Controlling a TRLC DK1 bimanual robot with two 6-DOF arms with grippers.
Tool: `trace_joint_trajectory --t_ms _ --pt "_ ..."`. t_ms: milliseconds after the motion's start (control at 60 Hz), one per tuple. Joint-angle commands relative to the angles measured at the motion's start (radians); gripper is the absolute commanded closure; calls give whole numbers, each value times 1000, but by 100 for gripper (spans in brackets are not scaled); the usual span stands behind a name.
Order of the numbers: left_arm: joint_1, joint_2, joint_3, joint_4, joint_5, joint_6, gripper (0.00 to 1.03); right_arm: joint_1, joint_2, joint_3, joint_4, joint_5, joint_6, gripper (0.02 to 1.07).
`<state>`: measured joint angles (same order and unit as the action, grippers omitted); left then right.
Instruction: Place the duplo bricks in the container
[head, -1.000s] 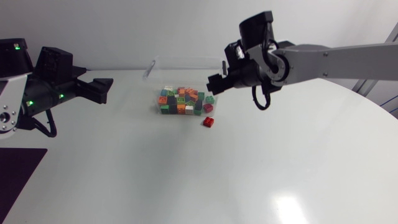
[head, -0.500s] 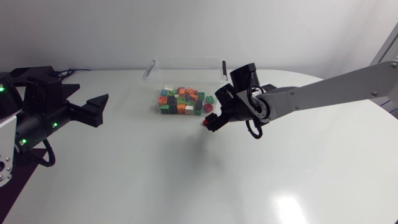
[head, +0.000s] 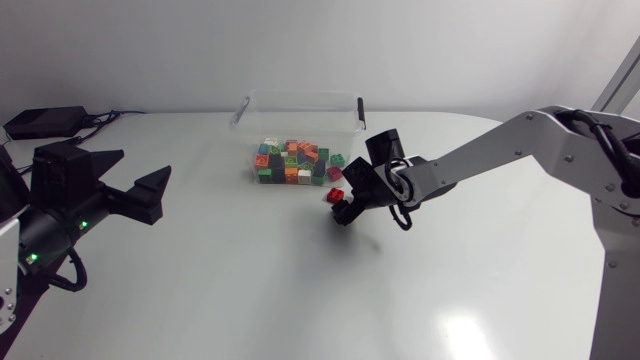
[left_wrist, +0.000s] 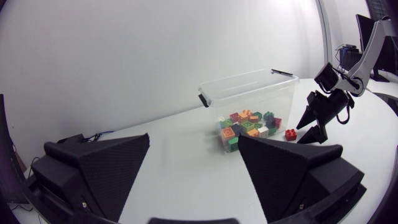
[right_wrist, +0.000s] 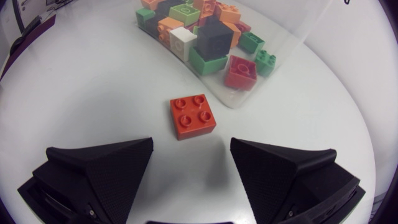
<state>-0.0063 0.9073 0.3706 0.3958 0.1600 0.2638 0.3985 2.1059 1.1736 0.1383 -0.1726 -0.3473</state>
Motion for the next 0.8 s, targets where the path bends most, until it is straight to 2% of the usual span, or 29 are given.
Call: trace_joint_trajectory --t_ms 0,133,300,467,783 --pt "11 -25 -27 18 4 -17 4 0 40 29 11 -10 -33 17" --pt "12 -84 -52 18 -5 -38 4 7 55 49 17 -18 -39 18" --pt "6 -143 -76 6 -25 -38 4 13 88 72 23 -38 -48 40" --pt "-14 -185 -98 3 -60 -38 4 19 103 64 57 -44 -61 70" --pt "-47 -324 -171 12 -123 -66 4 19 -38 -49 57 -36 -70 74"
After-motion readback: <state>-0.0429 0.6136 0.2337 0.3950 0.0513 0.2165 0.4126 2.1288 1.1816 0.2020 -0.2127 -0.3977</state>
